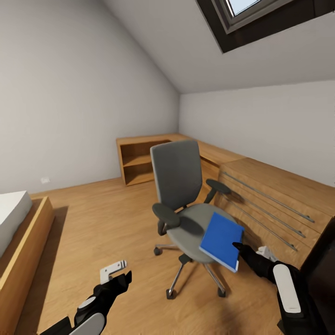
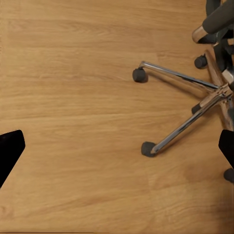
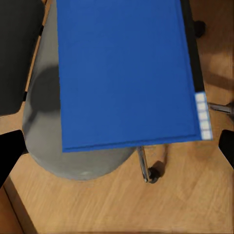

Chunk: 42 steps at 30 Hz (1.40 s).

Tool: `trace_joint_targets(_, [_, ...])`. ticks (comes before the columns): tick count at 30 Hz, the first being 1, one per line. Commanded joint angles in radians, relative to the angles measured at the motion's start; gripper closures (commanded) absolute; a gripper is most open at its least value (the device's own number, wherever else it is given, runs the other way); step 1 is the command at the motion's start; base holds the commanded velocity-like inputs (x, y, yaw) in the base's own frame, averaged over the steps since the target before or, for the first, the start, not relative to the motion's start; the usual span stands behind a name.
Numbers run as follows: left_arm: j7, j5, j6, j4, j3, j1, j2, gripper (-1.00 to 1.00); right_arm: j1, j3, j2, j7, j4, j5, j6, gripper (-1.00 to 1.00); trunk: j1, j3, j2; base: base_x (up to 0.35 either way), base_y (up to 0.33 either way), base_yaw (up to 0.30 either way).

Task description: In the bedroom, organize the workspace by keeping the computer under the desk, ensuring the monitor is on the desk, placing the keyboard on the desk next to the monitor, placing the mouse on the desk next to the keyboard, moving the folder from the swivel chair onto the desk next to the mouse, stacking the notebook on top of the folder with the pen on top of the notebook, and positioning the swivel chair next to the desk.

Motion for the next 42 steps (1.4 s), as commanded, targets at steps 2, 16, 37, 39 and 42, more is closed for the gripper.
trace_joint_targets(2, [0.004, 0.003, -0.013, -0.001, -0.002, -0.001, 0.001, -1.00, -0.001, -0.002, 0.002, -0.009, -0.001, -0.011, 0.004, -1.00, 0.007, -0.007, -0.015, -0.268, 0.000, 0.000])
trace_joint_targets(16, [0.006, 0.004, -0.020, 0.002, -0.012, -0.001, -0.010, -1.00, -0.001, -0.015, 0.000, -0.008, 0.000, -0.030, 0.002, -1.00, 0.061, -0.051, -0.113, -0.038, 0.000, 0.000])
trace_joint_targets(37, [0.008, 0.004, -0.020, 0.002, -0.014, -0.001, -0.012, -1.00, -0.001, -0.184, -0.059, 0.265, 0.100, -0.033, 0.016, -1.00, 0.141, -0.117, -0.260, 0.000, 0.000, 0.000])
trace_joint_targets(39, [0.008, 0.004, -0.020, 0.002, -0.014, -0.001, -0.012, -1.00, -0.001, -0.186, -0.071, 0.286, 0.119, -0.041, 0.019, -1.00, 0.149, -0.123, -0.274, 0.000, 0.000, 0.000])
trace_joint_targets(42, [0.008, 0.004, -0.020, 0.002, -0.014, -0.001, -0.012, -1.00, -0.001, -0.186, -0.121, 0.307, 0.177, -0.186, 0.081, -1.00, 0.161, -0.133, -0.295, 0.000, 0.000, 0.000])
